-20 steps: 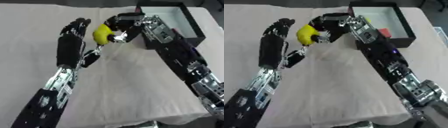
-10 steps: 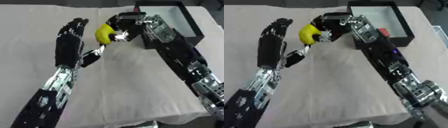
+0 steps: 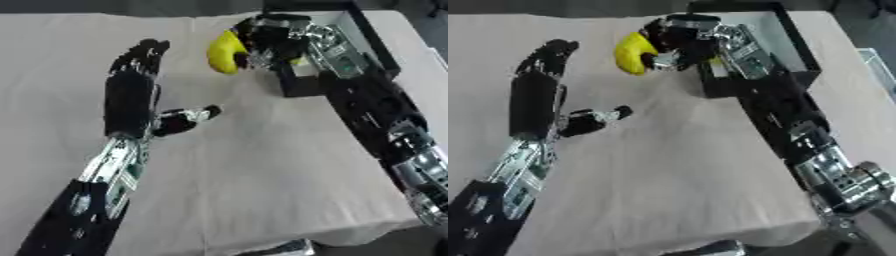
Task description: Pick up the objects with one hand, pass them to the other hand, and then place them into the box on the other side of the table.
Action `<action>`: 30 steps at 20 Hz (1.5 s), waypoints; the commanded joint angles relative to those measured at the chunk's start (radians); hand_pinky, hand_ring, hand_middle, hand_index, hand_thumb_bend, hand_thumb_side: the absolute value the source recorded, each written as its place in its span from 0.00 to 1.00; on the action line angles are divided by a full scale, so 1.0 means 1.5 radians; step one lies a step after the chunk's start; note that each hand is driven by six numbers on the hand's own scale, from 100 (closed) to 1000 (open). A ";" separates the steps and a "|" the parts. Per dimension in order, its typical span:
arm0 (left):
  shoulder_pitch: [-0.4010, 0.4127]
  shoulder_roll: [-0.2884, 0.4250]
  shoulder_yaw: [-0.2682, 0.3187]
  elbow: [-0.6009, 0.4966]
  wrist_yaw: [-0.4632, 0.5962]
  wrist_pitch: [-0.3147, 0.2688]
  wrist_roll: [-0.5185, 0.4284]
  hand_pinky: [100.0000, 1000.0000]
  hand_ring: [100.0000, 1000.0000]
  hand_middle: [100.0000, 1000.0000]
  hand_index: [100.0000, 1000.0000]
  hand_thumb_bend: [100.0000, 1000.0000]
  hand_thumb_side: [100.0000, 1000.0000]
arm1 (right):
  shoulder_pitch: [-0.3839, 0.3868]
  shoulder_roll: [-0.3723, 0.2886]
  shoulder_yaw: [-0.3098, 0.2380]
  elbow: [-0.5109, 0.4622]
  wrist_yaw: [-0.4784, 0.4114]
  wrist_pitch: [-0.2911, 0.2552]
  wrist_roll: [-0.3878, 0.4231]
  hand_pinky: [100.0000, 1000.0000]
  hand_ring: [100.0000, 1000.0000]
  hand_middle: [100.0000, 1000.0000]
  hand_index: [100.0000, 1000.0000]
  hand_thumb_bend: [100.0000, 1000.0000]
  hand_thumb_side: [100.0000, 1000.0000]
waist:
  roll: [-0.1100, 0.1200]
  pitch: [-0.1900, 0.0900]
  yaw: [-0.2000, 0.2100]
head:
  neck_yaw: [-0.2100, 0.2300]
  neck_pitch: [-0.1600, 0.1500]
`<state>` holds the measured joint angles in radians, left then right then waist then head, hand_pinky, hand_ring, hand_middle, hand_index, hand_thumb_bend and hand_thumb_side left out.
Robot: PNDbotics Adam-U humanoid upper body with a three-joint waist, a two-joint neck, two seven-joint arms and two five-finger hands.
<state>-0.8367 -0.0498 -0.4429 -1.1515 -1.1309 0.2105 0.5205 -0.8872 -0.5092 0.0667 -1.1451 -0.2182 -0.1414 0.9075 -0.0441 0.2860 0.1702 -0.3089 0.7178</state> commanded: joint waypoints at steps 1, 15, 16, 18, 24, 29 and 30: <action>-0.006 0.007 0.001 -0.013 0.007 -0.004 0.001 0.66 0.71 0.71 0.81 0.97 0.58 | -0.009 -0.032 -0.034 -0.001 -0.013 0.009 0.000 1.00 0.78 0.45 0.29 0.00 0.11 | 0.003 -0.019 -0.004 | -0.006 -0.009; -0.002 0.027 -0.007 -0.035 0.022 -0.007 -0.009 0.66 0.71 0.70 0.79 0.93 0.56 | 0.005 -0.089 -0.158 0.064 0.043 -0.024 -0.212 1.00 0.77 0.45 0.31 0.00 0.12 | 0.020 -0.022 -0.024 | -0.037 -0.045; -0.002 0.028 -0.008 -0.038 0.024 -0.007 -0.010 0.66 0.71 0.70 0.79 0.93 0.56 | 0.006 -0.091 -0.166 0.071 0.055 -0.037 -0.234 1.00 0.77 0.45 0.32 0.00 0.12 | 0.021 -0.022 -0.024 | -0.041 -0.048; -0.003 0.030 -0.011 -0.043 0.025 -0.009 -0.013 0.66 0.71 0.70 0.79 0.92 0.55 | 0.008 -0.096 -0.178 0.088 0.077 -0.056 -0.273 1.00 0.77 0.45 0.32 0.00 0.12 | 0.022 -0.021 -0.025 | -0.048 -0.055; -0.003 0.032 -0.015 -0.053 0.028 -0.011 -0.020 0.66 0.71 0.70 0.79 0.93 0.55 | 0.012 -0.109 -0.198 0.149 0.138 -0.085 -0.350 1.00 0.77 0.46 0.33 0.00 0.11 | 0.024 -0.020 -0.024 | -0.052 -0.065; -0.004 0.032 -0.016 -0.055 0.027 -0.012 -0.023 0.66 0.71 0.70 0.79 0.91 0.56 | 0.014 -0.116 -0.208 0.184 0.195 -0.117 -0.411 0.99 0.76 0.46 0.36 0.00 0.11 | 0.023 -0.020 -0.021 | -0.048 -0.059; -0.004 0.032 -0.015 -0.056 0.026 -0.012 -0.023 0.66 0.71 0.70 0.79 0.91 0.55 | 0.014 -0.117 -0.208 0.190 0.210 -0.125 -0.426 0.98 0.76 0.47 0.37 0.00 0.11 | 0.023 -0.020 -0.021 | -0.047 -0.058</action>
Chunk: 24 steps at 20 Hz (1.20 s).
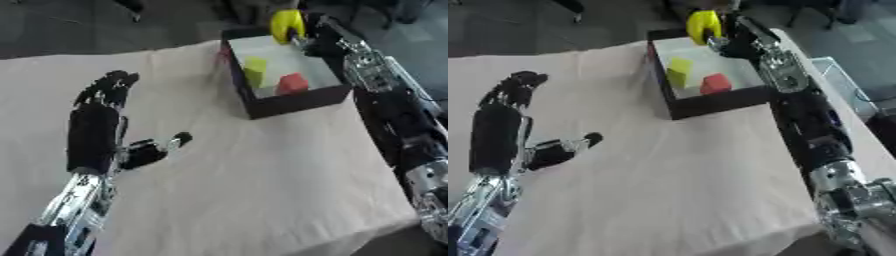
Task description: Pick up the objects with one hand, pass them to the other hand, and then place them into the box on the other side of the table.
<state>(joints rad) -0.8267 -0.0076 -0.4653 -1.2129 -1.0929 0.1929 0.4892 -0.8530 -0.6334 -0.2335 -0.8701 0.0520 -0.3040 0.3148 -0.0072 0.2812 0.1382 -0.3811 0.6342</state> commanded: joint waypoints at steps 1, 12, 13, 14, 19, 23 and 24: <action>-0.010 0.004 0.000 -0.015 0.001 0.000 -0.002 0.66 0.71 0.70 0.79 0.91 0.55 | -0.007 -0.034 -0.008 0.013 0.045 -0.025 -0.043 0.98 0.77 0.48 0.38 0.00 0.11 | -0.002 -0.016 0.001 | 0.001 -0.002; -0.010 0.003 -0.001 -0.013 -0.002 0.000 -0.002 0.66 0.71 0.70 0.79 0.91 0.54 | -0.001 -0.033 -0.003 0.027 0.212 -0.165 -0.018 1.00 1.00 1.00 1.00 0.00 0.00 | -0.004 -0.015 0.003 | 0.007 0.007; -0.009 0.003 -0.001 -0.013 -0.002 0.000 -0.003 0.66 0.71 0.70 0.79 0.91 0.54 | -0.001 -0.032 -0.006 0.027 0.227 -0.178 -0.012 1.00 1.00 1.00 1.00 0.00 0.00 | -0.004 -0.015 0.003 | 0.007 0.007; -0.009 0.003 -0.001 -0.012 -0.002 0.000 -0.003 0.66 0.71 0.70 0.79 0.91 0.54 | 0.000 -0.032 -0.008 0.027 0.238 -0.188 -0.009 1.00 1.00 1.00 1.00 0.00 0.00 | -0.004 -0.015 0.003 | 0.007 0.007; -0.009 0.002 -0.002 -0.012 -0.002 0.000 -0.003 0.66 0.71 0.70 0.79 0.91 0.54 | -0.001 -0.031 -0.015 0.020 0.264 -0.207 -0.021 1.00 1.00 1.00 1.00 0.00 0.00 | -0.004 -0.016 0.001 | 0.010 0.010; -0.008 0.002 -0.001 -0.012 -0.002 0.001 -0.003 0.65 0.71 0.70 0.79 0.91 0.54 | -0.002 -0.031 -0.015 0.009 0.260 -0.211 -0.026 1.00 1.00 1.00 1.00 0.00 0.00 | -0.004 -0.017 0.000 | 0.014 0.014; -0.008 0.002 -0.001 -0.012 -0.001 0.001 -0.003 0.65 0.71 0.70 0.79 0.91 0.54 | -0.002 -0.031 -0.015 0.007 0.258 -0.211 -0.026 1.00 1.00 1.00 1.00 0.00 0.00 | -0.004 -0.017 0.000 | 0.015 0.014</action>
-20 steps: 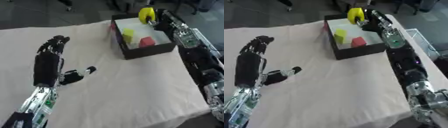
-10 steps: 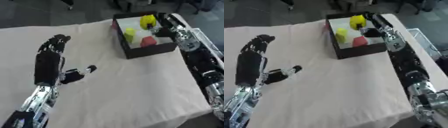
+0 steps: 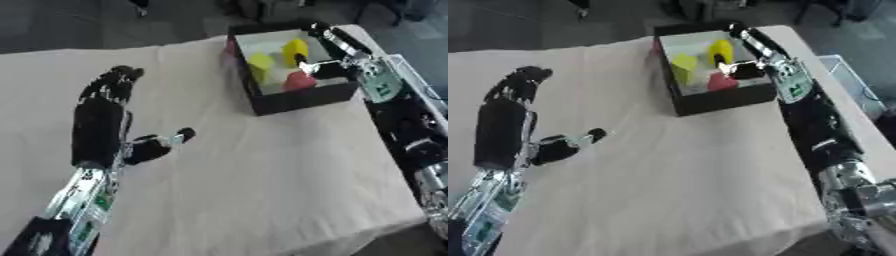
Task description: Pick up the objects with one hand, pass them to the other hand, and then place them into the box on the other side of the table.
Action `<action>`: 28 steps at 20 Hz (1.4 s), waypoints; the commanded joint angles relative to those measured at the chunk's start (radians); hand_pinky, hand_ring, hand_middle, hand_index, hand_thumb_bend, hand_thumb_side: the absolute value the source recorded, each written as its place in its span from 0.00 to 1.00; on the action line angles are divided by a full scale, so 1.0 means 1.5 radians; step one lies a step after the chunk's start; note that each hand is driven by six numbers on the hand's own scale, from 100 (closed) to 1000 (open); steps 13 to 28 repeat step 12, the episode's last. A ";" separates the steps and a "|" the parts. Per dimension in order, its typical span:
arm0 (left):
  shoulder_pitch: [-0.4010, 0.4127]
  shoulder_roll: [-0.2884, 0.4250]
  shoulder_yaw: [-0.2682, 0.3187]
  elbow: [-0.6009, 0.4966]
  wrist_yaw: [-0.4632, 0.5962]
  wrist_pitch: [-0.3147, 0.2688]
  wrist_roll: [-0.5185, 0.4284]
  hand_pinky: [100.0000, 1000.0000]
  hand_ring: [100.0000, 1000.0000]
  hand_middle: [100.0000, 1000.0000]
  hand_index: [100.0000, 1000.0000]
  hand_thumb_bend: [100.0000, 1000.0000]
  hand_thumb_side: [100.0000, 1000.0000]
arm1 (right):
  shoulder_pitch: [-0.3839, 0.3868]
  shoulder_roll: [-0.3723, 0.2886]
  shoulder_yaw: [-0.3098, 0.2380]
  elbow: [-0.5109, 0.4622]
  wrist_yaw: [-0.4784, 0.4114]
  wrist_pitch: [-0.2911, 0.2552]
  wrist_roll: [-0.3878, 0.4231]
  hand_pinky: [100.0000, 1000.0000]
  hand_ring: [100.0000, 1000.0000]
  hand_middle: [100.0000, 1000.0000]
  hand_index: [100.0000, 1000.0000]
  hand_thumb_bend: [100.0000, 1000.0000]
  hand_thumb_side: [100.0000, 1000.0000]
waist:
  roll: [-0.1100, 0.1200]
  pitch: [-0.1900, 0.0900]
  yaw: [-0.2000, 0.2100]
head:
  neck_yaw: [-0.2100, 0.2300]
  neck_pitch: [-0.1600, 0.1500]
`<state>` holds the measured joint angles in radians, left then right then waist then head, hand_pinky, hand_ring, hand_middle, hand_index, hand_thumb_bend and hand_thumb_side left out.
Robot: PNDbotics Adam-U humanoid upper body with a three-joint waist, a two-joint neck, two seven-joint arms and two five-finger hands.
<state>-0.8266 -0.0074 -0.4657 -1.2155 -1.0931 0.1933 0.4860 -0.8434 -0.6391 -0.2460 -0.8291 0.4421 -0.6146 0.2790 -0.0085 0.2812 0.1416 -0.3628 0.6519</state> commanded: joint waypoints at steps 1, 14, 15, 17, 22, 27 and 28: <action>-0.008 0.002 -0.001 -0.011 -0.001 0.001 0.000 0.65 0.71 0.70 0.79 0.91 0.54 | -0.008 -0.028 -0.006 -0.022 -0.003 -0.003 -0.003 1.00 1.00 1.00 1.00 0.00 0.00 | -0.003 -0.017 -0.002 | 0.003 0.002; 0.003 0.020 0.022 -0.027 0.017 0.025 0.005 0.65 0.70 0.70 0.79 0.76 0.49 | -0.007 -0.040 -0.005 -0.087 -0.261 0.059 0.032 1.00 1.00 1.00 1.00 0.00 0.41 | -0.002 -0.024 -0.008 | 0.019 0.017; 0.003 0.020 0.022 -0.027 0.017 0.025 0.005 0.65 0.70 0.70 0.79 0.76 0.49 | -0.007 -0.040 -0.005 -0.087 -0.261 0.059 0.032 1.00 1.00 1.00 1.00 0.00 0.41 | -0.002 -0.024 -0.008 | 0.019 0.017; 0.003 0.020 0.022 -0.027 0.017 0.025 0.005 0.65 0.70 0.70 0.79 0.76 0.49 | -0.007 -0.040 -0.005 -0.087 -0.261 0.059 0.032 1.00 1.00 1.00 1.00 0.00 0.41 | -0.002 -0.024 -0.008 | 0.019 0.017; 0.003 0.020 0.022 -0.027 0.017 0.025 0.005 0.65 0.70 0.70 0.79 0.76 0.49 | -0.007 -0.040 -0.005 -0.087 -0.261 0.059 0.032 1.00 1.00 1.00 1.00 0.00 0.41 | -0.002 -0.024 -0.008 | 0.019 0.017; 0.003 0.020 0.022 -0.027 0.017 0.025 0.005 0.65 0.70 0.70 0.79 0.76 0.49 | -0.007 -0.040 -0.005 -0.087 -0.261 0.059 0.032 1.00 1.00 1.00 1.00 0.00 0.41 | -0.002 -0.024 -0.008 | 0.019 0.017; 0.003 0.020 0.022 -0.027 0.017 0.025 0.005 0.65 0.70 0.70 0.79 0.76 0.49 | -0.007 -0.040 -0.005 -0.087 -0.261 0.059 0.032 1.00 1.00 1.00 1.00 0.00 0.41 | -0.002 -0.024 -0.008 | 0.019 0.017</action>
